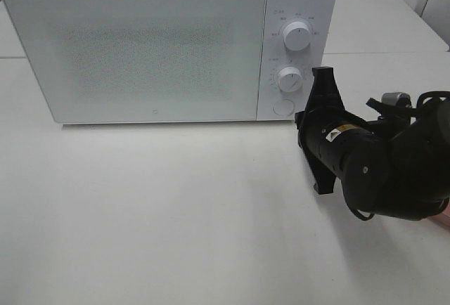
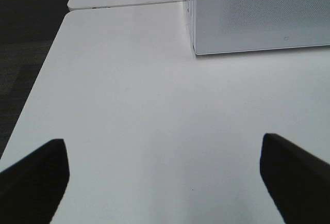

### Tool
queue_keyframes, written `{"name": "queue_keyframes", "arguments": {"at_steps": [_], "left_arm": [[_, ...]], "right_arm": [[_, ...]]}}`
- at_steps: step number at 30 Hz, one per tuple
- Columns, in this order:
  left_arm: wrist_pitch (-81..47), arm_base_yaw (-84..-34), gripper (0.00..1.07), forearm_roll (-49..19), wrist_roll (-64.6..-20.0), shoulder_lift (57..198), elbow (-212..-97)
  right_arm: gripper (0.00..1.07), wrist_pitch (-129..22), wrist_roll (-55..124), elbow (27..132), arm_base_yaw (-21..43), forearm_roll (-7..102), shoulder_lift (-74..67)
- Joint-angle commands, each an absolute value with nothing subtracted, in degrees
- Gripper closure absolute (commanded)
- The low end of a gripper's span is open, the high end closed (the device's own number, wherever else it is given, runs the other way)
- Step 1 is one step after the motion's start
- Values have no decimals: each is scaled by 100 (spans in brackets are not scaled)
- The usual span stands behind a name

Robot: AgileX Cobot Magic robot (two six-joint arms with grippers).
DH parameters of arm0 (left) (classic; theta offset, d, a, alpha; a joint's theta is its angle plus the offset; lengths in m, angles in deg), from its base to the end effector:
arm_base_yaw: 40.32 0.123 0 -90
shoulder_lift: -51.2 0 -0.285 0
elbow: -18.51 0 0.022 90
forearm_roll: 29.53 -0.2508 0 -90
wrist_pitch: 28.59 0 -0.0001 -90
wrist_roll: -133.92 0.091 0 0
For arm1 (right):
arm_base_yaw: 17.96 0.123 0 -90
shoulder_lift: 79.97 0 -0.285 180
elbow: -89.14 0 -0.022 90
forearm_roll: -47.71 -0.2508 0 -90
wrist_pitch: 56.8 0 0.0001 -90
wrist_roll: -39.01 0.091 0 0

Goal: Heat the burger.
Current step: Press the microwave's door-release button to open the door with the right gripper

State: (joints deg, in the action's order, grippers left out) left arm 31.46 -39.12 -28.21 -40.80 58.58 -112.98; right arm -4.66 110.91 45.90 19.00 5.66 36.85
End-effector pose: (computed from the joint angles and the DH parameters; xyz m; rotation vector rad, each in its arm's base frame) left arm -0.0055 -0.0019 0.2786 0.0730 2.0223 0.0441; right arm 0.2718 0.1444 0.1147 1.4048 1.5593 0.9835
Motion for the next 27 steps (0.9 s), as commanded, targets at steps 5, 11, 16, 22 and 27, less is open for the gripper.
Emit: {"name": "queue_keyframes", "arguments": {"at_steps": [5, 11, 16, 22, 27], "left_arm": [[3094, -3906, 14, -2815, -4109, 5761, -11281], [3094, -3906, 14, -2815, -4109, 5761, -11281], [3094, -3906, 14, -2815, -4109, 5761, -11281], [3094, -3906, 14, -2815, -4109, 5761, -11281], [3094, -3906, 14, -2815, -4103, 5761, -11281]], "right_arm": [[107, -713, 10891, 4682, 1854, 549, 3725], [107, -713, 10896, 4899, 1808, 612, 3828], [107, -713, 10994, 5054, 1779, 755, 3995], [107, -627, 11074, 5283, 1665, 658, 4270], [107, -552, 11068, 5432, 1665, 549, 4407]]}}
